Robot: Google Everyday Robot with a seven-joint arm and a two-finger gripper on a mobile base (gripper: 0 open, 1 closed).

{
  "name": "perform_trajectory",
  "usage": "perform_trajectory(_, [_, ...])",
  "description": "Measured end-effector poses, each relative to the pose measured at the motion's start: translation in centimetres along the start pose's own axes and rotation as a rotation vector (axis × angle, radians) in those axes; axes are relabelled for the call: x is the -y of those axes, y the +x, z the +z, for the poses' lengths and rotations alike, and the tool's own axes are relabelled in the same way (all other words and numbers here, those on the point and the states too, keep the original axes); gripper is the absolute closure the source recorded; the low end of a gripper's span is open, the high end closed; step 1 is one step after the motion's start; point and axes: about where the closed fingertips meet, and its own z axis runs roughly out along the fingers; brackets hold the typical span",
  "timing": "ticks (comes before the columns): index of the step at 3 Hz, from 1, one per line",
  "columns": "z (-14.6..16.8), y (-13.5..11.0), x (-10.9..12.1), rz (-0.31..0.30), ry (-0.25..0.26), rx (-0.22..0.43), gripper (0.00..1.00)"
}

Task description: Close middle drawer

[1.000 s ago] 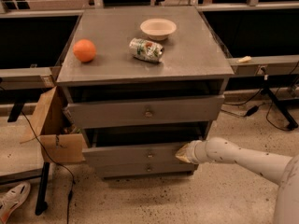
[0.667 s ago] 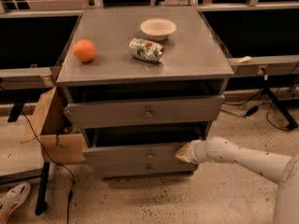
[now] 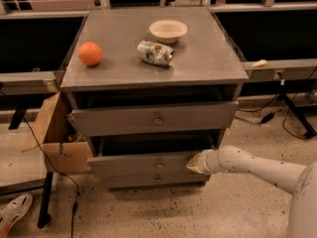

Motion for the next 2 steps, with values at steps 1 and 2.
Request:
perform_trajectory(1, [0.05, -0.13, 0.3, -0.012, -0.006, -0.001, 1.0])
perform_trajectory(2, [0.01, -0.15, 0.4, -0.022, -0.012, -0.003, 1.0])
